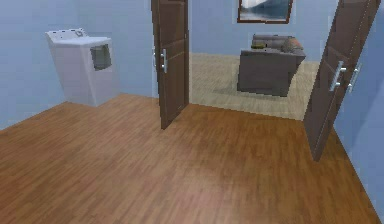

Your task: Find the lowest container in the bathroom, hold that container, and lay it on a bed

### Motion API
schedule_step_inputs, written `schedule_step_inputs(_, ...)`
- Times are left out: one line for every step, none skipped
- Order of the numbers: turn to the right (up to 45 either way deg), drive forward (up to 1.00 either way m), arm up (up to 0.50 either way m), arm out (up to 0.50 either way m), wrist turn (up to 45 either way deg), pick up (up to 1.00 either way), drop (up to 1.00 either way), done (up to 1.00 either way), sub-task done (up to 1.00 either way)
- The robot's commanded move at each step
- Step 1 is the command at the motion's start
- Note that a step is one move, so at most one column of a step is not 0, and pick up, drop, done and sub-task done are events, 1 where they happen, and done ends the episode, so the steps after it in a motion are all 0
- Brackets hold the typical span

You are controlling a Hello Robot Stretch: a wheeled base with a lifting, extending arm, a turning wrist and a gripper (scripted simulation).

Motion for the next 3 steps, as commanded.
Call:
schedule_step_inputs(0.0, 0.00, 0.00, 0.00, 45.0, 0.00, 0.00, 0.00, 0.00)
schedule_step_inputs(0.0, 0.00, 0.00, 0.00, 33.0, 0.00, 0.00, 0.00, 0.00)
schedule_step_inputs(0.0, 0.00, -0.30, 0.00, 0.0, 0.00, 0.00, 0.00, 0.00)
